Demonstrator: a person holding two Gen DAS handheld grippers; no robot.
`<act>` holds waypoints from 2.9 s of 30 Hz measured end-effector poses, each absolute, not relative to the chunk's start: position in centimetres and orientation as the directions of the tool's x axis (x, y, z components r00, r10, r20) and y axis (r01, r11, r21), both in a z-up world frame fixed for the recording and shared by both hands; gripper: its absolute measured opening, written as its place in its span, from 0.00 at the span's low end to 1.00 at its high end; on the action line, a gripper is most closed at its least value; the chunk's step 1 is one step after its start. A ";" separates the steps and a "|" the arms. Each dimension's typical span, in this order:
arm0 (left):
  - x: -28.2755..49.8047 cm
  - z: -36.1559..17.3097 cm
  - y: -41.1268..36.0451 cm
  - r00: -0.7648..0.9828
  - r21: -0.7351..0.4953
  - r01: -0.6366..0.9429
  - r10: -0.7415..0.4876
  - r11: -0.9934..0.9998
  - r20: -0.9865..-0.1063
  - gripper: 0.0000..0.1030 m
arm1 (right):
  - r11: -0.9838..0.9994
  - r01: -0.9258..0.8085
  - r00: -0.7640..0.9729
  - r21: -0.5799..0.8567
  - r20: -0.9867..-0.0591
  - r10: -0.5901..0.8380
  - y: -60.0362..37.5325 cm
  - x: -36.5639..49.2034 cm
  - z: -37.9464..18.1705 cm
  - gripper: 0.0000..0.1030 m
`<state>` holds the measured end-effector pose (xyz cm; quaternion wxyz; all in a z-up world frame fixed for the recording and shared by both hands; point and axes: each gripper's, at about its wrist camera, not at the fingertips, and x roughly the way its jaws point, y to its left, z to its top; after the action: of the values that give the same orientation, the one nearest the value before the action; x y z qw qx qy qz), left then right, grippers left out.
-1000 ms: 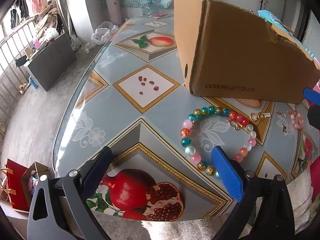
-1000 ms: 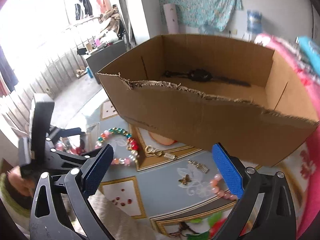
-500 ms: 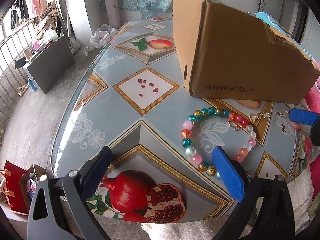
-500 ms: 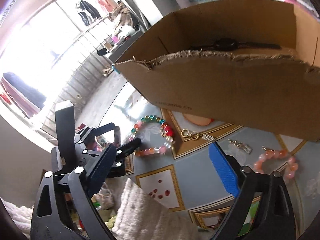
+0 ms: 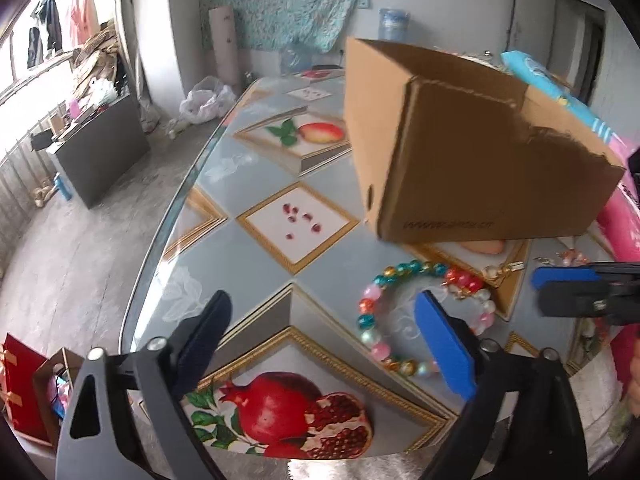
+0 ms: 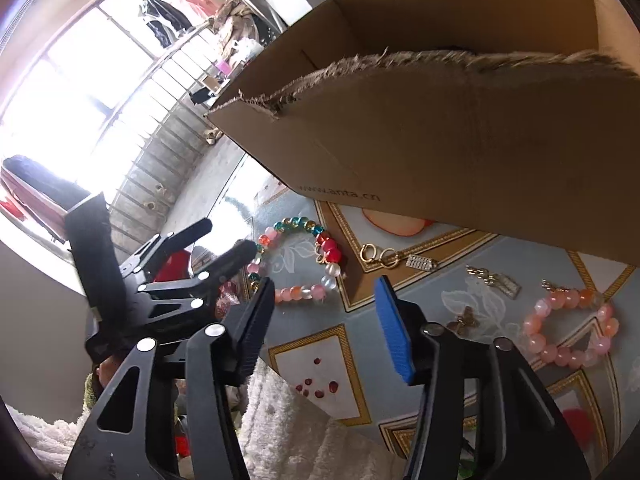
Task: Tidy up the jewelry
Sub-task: 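Move the left tool over the multicolour bead bracelet, then close the left tool on the bead bracelet and lift it, then lower the bead bracelet into the box and open the left tool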
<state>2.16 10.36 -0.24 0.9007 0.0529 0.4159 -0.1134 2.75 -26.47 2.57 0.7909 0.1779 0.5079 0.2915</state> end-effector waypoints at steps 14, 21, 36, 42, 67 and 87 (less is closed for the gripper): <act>2.7 -1.7 7.6 0.564 0.007 0.357 -0.210 0.934 -0.799 0.29 | 0.834 -0.313 0.320 0.454 -0.776 0.543 -21.3 3.9 3.2 0.28; 2.9 -1.8 7.6 0.566 0.023 0.364 -0.202 0.931 -0.800 0.18 | 0.867 -0.326 0.339 0.377 -0.809 0.480 -19.3 4.6 3.4 0.16; 2.2 0.6 7.6 0.602 -0.004 0.359 -0.235 0.933 -0.764 0.09 | 0.842 -0.328 0.349 0.429 -0.774 0.529 -22.4 4.1 5.0 0.07; 1.2 3.2 7.6 0.631 -0.010 0.354 -0.247 0.935 -0.735 0.09 | 0.822 -0.345 0.367 0.453 -0.741 0.562 -23.5 3.2 6.2 0.07; 8.5 13.8 1.1 0.648 -0.063 0.462 -0.385 0.885 -0.658 0.09 | 0.808 -0.356 0.414 0.469 -0.696 0.587 -30.3 12.8 13.2 0.07; 12.8 9.4 1.4 0.637 -0.068 0.376 -0.311 0.924 -0.706 0.19 | 0.825 -0.294 0.386 0.483 -0.730 0.564 -31.3 16.1 11.1 0.11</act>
<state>12.80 1.39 9.45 0.9036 0.0425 0.3817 -0.1899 16.10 -31.34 11.10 0.8208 0.1384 0.4887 0.2612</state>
